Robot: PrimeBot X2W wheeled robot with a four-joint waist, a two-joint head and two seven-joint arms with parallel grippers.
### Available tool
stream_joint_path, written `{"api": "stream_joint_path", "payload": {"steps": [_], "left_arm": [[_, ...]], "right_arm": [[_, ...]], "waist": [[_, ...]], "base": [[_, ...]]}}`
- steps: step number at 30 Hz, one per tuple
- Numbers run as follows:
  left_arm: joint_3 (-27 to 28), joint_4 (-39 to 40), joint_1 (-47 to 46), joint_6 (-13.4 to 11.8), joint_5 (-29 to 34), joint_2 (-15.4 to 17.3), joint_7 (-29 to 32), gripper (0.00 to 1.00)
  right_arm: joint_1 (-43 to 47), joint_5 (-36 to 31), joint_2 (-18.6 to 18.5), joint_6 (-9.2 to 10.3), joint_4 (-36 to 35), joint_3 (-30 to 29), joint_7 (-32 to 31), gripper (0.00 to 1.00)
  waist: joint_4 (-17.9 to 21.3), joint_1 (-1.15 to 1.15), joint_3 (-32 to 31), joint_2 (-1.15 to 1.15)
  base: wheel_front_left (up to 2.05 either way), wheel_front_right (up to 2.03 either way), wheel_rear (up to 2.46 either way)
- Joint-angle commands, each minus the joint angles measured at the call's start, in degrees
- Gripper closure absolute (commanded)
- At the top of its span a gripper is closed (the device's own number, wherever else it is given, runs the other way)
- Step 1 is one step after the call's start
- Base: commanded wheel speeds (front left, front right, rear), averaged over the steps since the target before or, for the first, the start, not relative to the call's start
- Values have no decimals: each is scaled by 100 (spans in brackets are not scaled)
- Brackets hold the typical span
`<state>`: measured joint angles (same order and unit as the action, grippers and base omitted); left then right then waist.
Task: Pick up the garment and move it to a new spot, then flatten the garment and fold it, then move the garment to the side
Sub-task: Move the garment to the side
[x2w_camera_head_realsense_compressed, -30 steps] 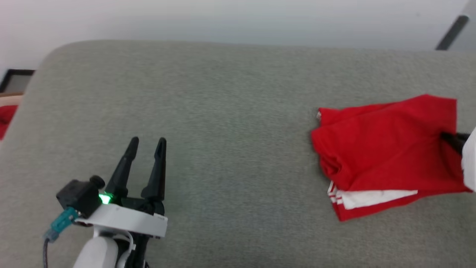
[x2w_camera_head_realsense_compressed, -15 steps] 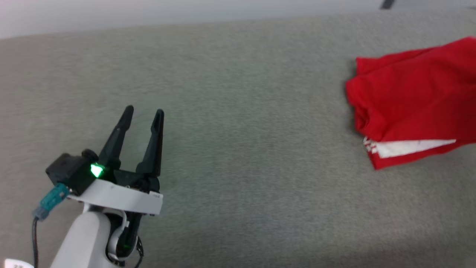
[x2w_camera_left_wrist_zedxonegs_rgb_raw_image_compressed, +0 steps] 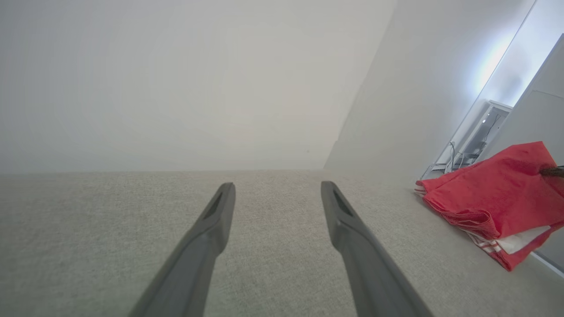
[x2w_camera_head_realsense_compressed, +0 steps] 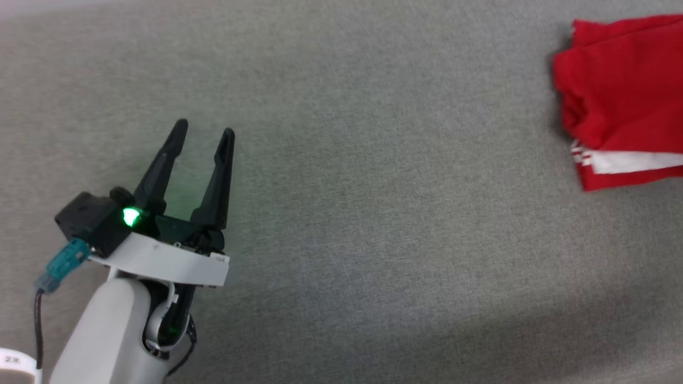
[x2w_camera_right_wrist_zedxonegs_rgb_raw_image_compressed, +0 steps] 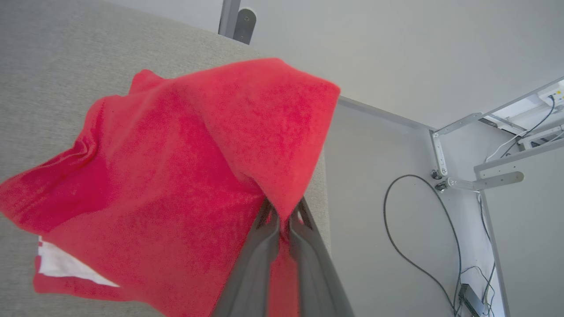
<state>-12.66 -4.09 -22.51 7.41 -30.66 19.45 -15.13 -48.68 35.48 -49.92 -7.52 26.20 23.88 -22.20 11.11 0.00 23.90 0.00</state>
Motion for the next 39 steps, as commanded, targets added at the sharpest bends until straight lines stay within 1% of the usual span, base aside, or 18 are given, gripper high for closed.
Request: {"api": "stream_joint_path", "payload": {"steps": [1, 6, 9, 12, 21, 22, 23, 25, 26, 27, 28, 33, 39], "left_arm": [[-15, 25, -85, 16, 41, 30, 7, 0], [-113, 51, -218, 16, 38, 82, 7, 0], [-174, 69, -294, 16, 13, 124, 8, 0], [-222, 81, -354, 16, 4, 148, 7, 0], [-277, 52, -453, 16, 11, 133, 7, 0], [-284, 47, -459, 16, 7, 123, 7, 0], [-288, 35, -461, 16, 4, 120, 7, 0], [-280, 22, -455, 16, -2, 108, 7, 0], [-279, 18, -448, 16, -7, 97, 7, 0], [-278, 8, -433, 16, -8, 93, 7, 0], [-276, -3, -416, 16, -13, 91, 7, 0], [-251, -39, -324, 15, -31, 72, 7, 0], [-174, -78, -176, 16, -37, 16, 7, 0]], "right_arm": [[-131, -32, -53, 6, 72, 21, 92, 100], [-447, -338, -188, 6, 546, 130, 438, 100], [-634, -511, -195, 6, 870, 152, 612, 100], [-783, -662, -94, 6, 1224, 167, 746, 100], [-1037, -769, 302, 6, 2122, 214, 915, 100], [-1062, -787, 343, 6, 2191, 225, 929, 80], [-1094, -793, 365, 6, 2253, 234, 943, 63], [-1155, -820, 390, 6, 2418, 202, 995, 49], [-1172, -813, 433, 6, 2477, 204, 997, 32], [-1198, -851, 450, 6, 2501, 230, 1037, 8], [-1232, -861, 458, 6, 2544, 235, 1062, 0], [-1307, -862, 515, 6, 2698, 302, 1114, 0], [-1233, -734, 557, 6, 2686, 401, 1348, 0]], "waist": [[163, 0, 215, 0], [151, 0, 407, 0], [107, 0, 516, 0], [58, 0, 609, 0], [-73, 0, 746, 0], [-86, 0, 742, 0], [-97, 0, 737, 0], [-117, 0, 716, 0], [-122, 0, 697, 0], [-126, 0, 670, 0], [-129, 0, 640, 0], [-141, 0, 421, 0], [-209, 0, 35, 0]], "base": [[0, 0, 0], [0, 0, 0], [0, 0, 0], [0, 0, 0], [0, 0, 0], [0, 0, 0], [0, 0, 0], [0, 0, 0], [0, 0, 0], [0, 0, 0], [0, 0, 0], [0, 0, 0], [0, 0, 0]]}}
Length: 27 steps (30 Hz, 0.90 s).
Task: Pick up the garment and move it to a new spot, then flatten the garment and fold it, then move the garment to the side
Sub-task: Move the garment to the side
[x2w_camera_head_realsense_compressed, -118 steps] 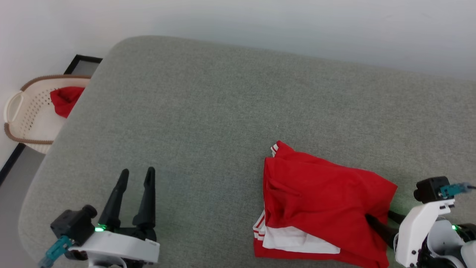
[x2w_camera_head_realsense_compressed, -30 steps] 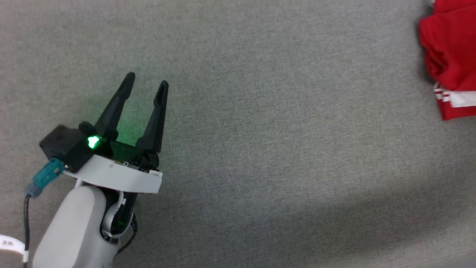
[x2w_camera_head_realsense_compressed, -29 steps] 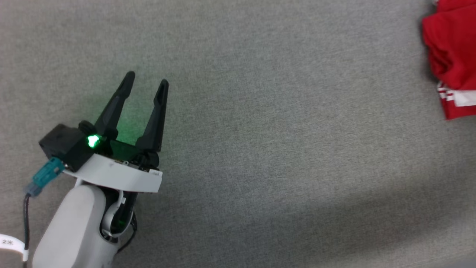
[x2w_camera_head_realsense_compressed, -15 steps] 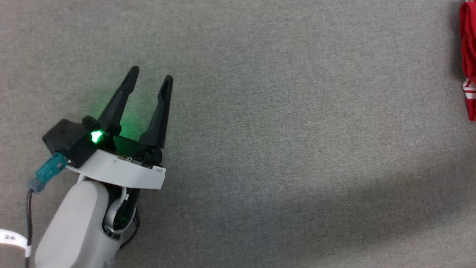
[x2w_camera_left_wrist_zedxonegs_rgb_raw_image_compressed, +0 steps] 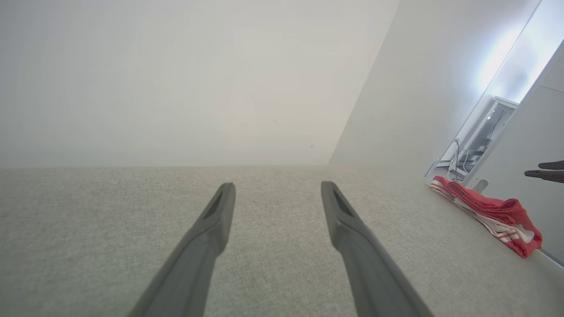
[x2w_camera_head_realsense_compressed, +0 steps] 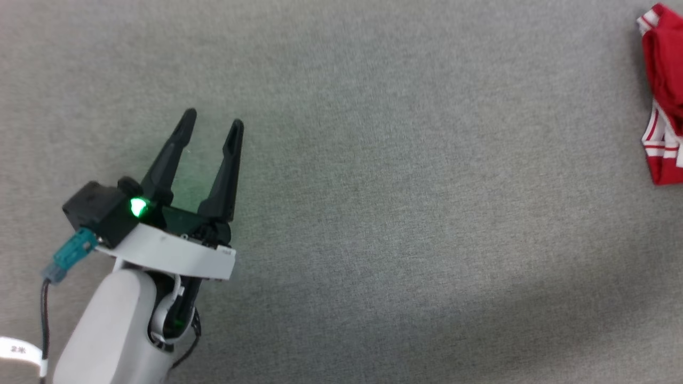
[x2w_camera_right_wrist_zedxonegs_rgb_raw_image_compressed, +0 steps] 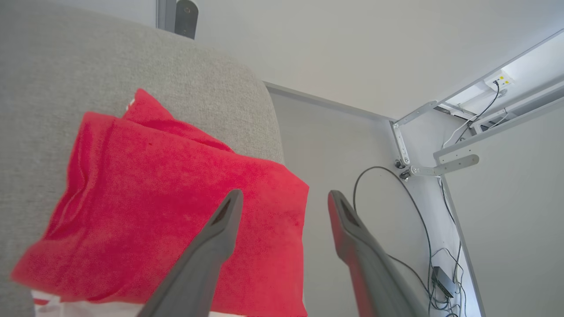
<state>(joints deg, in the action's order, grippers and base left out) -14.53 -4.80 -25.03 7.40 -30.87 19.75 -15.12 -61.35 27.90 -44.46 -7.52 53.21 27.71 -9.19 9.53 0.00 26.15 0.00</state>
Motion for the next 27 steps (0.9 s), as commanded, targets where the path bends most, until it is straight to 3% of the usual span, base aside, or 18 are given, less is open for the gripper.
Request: {"api": "stream_joint_path", "payload": {"steps": [1, 15, 27], "left_arm": [[34, -15, 114, 17, -9, -23, 6, 0], [509, -112, 1009, 16, -17, -173, 6, 0], [988, -101, 1885, 16, 37, -197, 6, 0]], "right_arm": [[62, 71, 16, 6, -22, 12, 110, 0], [882, 400, 211, 6, -358, 202, 1238, 0], [2082, 304, 710, 6, -701, -236, 2247, 0]], "waist": [[-71, 0, -265, 0], [-445, 0, -1490, 0], [-797, 0, -2403, 0]], "base": [[0, 0, 0], [0, 0, 0], [0, 0, 0]]}}
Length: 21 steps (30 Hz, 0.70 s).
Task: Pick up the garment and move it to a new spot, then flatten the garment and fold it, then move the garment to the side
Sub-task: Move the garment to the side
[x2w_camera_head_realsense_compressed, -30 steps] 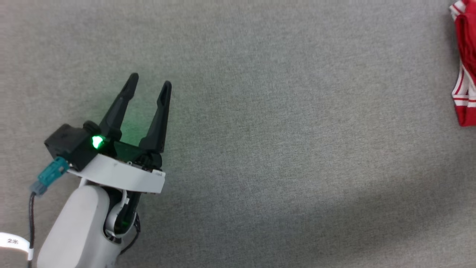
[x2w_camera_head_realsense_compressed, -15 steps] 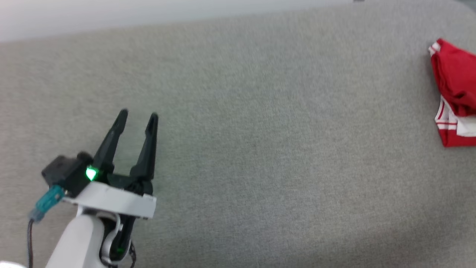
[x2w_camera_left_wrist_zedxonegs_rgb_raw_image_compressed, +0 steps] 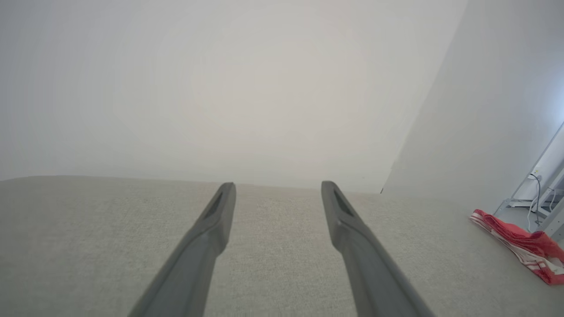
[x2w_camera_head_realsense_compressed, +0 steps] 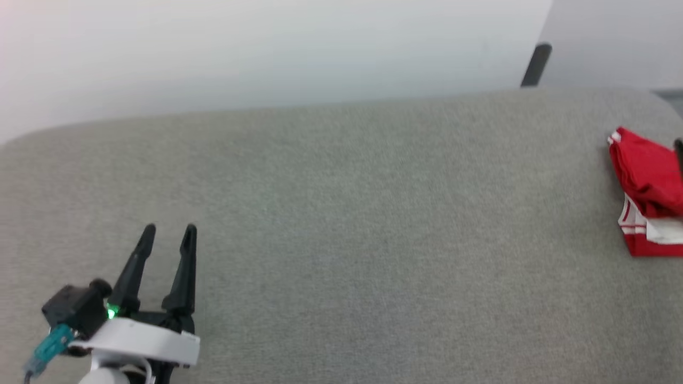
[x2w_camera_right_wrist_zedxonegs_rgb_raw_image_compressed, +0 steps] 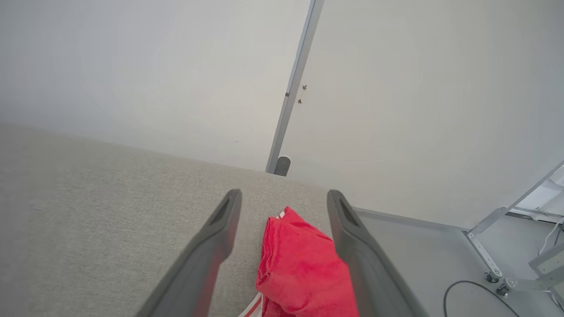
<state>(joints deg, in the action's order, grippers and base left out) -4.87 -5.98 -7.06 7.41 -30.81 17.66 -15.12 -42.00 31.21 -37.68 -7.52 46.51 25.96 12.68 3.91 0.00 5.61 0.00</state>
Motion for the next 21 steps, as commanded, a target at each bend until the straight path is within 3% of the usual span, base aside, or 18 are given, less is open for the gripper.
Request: {"api": "stream_joint_path", "payload": {"steps": [1, 21], "left_arm": [[60, 22, 149, 15, 50, 18, 6, 0], [568, -13, 853, 15, 275, -103, 6, 0]], "right_arm": [[262, -57, 87, 6, -84, -122, 94, 0], [2351, -980, 1160, 6, -1520, -1876, 227, 0]], "waist": [[-261, 0, -400, 0], [-536, 0, -813, 0]], "base": [[0, 0, 0], [0, 0, 0]]}}
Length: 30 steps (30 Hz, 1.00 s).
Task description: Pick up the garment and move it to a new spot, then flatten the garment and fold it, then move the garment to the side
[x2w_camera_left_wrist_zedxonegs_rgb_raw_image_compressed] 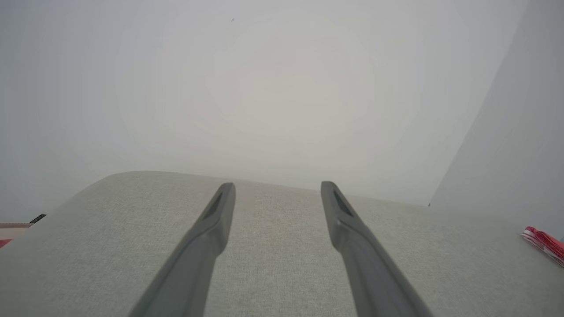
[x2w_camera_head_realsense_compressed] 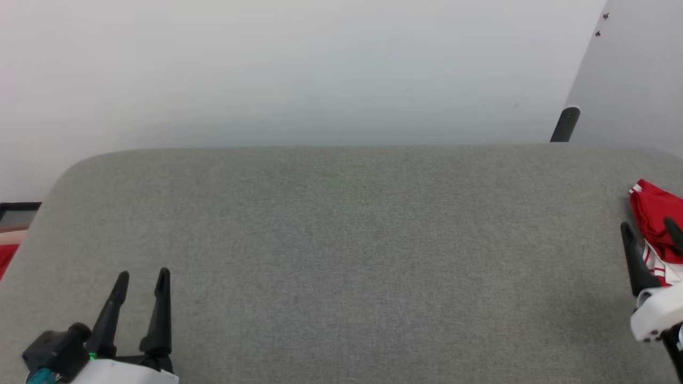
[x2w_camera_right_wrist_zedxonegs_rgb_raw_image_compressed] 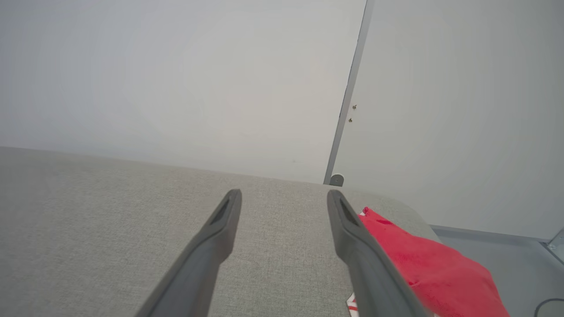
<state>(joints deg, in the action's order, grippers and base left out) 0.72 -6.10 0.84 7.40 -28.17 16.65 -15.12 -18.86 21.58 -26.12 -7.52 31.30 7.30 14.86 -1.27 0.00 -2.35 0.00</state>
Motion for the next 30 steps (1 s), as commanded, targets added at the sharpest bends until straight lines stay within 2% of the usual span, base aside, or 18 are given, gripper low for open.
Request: {"api": "stream_joint_path", "payload": {"steps": [1, 8, 14, 30], "left_arm": [[39, -4, 73, 17, 3, -16, 6, 0], [124, 12, 188, 17, 67, -13, 6, 0], [178, 34, 201, 17, 133, -52, 6, 0], [215, 95, 202, 17, 266, -95, 6, 0]], "right_arm": [[143, -48, 66, 6, -85, -93, -12, 0], [811, -391, 511, 6, -769, -596, -208, 0], [1240, -605, 850, 6, -1272, -802, -390, 0], [1851, -745, 1303, 6, -1924, -1041, -662, 0]], "waist": [[-30, 0, -31, 0], [-79, 0, -67, 0], [-102, 0, -73, 0], [-27, 0, -68, 0]], "base": [[0, 0, 0], [0, 0, 0], [0, 0, 0], [0, 0, 0]]}}
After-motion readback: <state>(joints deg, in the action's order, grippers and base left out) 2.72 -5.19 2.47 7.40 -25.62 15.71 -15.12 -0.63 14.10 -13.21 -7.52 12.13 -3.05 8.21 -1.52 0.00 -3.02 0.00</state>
